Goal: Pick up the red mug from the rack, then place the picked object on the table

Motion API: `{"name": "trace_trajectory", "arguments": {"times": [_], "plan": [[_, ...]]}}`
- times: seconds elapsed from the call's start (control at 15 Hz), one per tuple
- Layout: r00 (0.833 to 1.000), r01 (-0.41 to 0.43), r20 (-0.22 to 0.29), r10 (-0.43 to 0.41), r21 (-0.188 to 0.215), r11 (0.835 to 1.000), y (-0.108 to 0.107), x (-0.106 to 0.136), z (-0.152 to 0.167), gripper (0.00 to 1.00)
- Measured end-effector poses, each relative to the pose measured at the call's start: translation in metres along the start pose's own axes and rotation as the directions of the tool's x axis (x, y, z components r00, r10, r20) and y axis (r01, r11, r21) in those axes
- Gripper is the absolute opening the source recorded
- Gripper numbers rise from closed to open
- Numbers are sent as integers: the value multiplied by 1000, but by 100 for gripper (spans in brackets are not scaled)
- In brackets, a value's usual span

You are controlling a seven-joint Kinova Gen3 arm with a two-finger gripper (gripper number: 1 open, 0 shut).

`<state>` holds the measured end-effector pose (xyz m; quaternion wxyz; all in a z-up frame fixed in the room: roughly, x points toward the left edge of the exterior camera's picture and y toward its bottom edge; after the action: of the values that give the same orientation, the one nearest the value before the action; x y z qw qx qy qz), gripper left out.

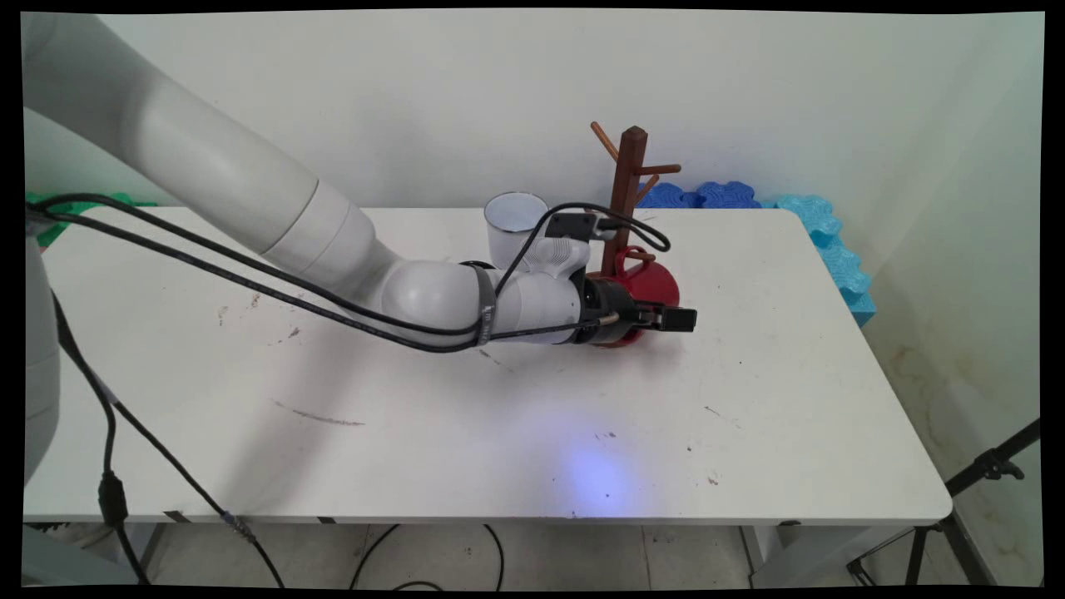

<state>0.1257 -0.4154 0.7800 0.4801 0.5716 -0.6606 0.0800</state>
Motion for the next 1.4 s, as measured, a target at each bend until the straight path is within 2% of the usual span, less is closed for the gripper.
{"name": "trace_trajectory", "arguments": {"times": [0.07,0.13,1.4], "plan": [[1000,0,-3,0,1,1000,0,0,1,100],[1000,-1,-6,1,2,1000,-1,-1,2,0],[997,-42,-59,41,-19,999,-1,6,-2,0]]}}
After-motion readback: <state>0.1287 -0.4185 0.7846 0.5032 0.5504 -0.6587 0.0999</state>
